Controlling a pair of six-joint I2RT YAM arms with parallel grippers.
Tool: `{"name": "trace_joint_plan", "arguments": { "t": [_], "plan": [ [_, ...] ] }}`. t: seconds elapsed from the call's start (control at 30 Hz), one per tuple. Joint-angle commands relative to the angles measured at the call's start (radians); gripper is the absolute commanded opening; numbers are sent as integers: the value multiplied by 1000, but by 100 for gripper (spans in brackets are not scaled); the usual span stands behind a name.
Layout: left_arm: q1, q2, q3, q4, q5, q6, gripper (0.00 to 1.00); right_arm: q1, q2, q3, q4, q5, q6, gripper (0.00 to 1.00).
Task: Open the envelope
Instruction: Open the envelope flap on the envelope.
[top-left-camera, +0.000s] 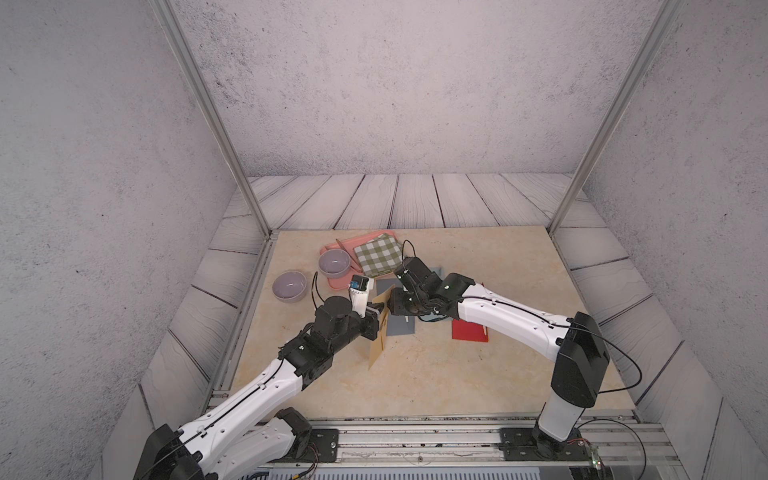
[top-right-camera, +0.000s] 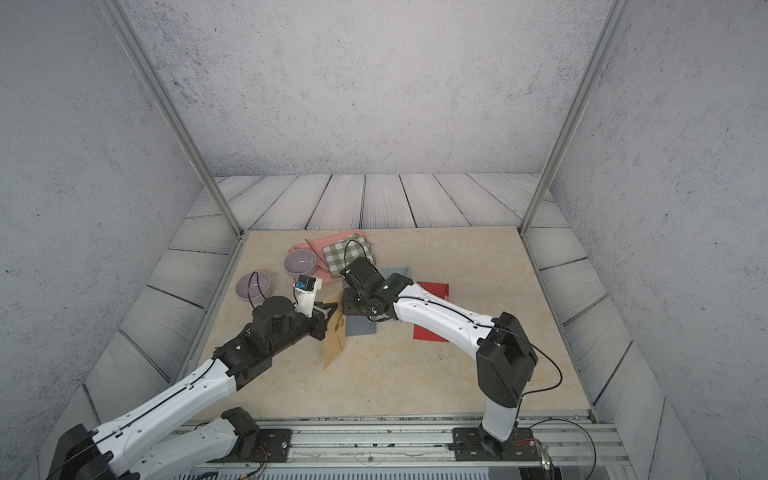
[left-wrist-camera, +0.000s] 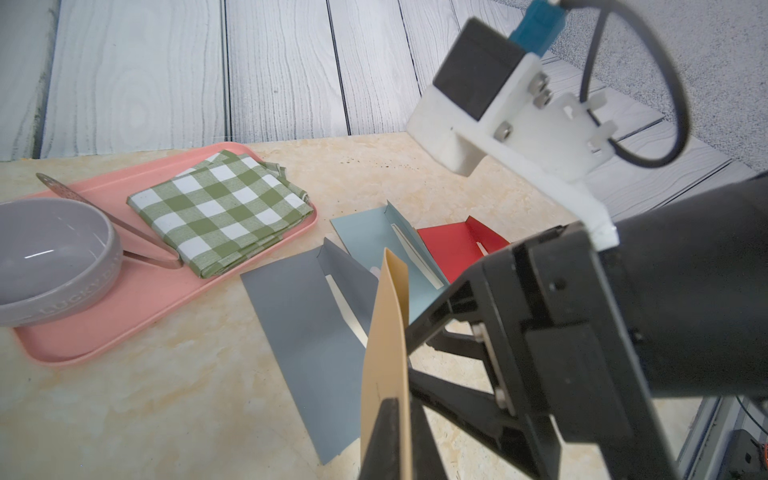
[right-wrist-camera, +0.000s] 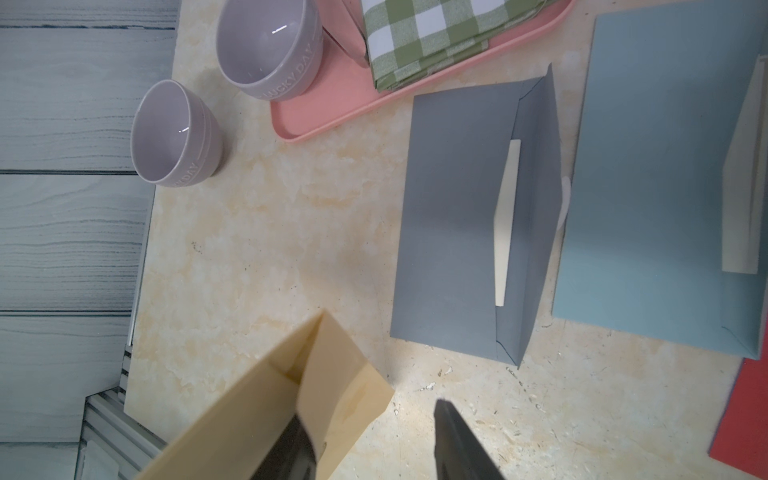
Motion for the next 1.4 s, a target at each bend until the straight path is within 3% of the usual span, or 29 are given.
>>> {"name": "trace_joint_plan", "arguments": {
  "t": [0.0,1.37],
  "plan": [
    [0,-29,-2,52,3,-6,0,7,35,6,-25,3,6,48],
    [1,-97,-17,28,-27,-32,0,17,15,-11,-9,11,-2,49]
  ]
}}
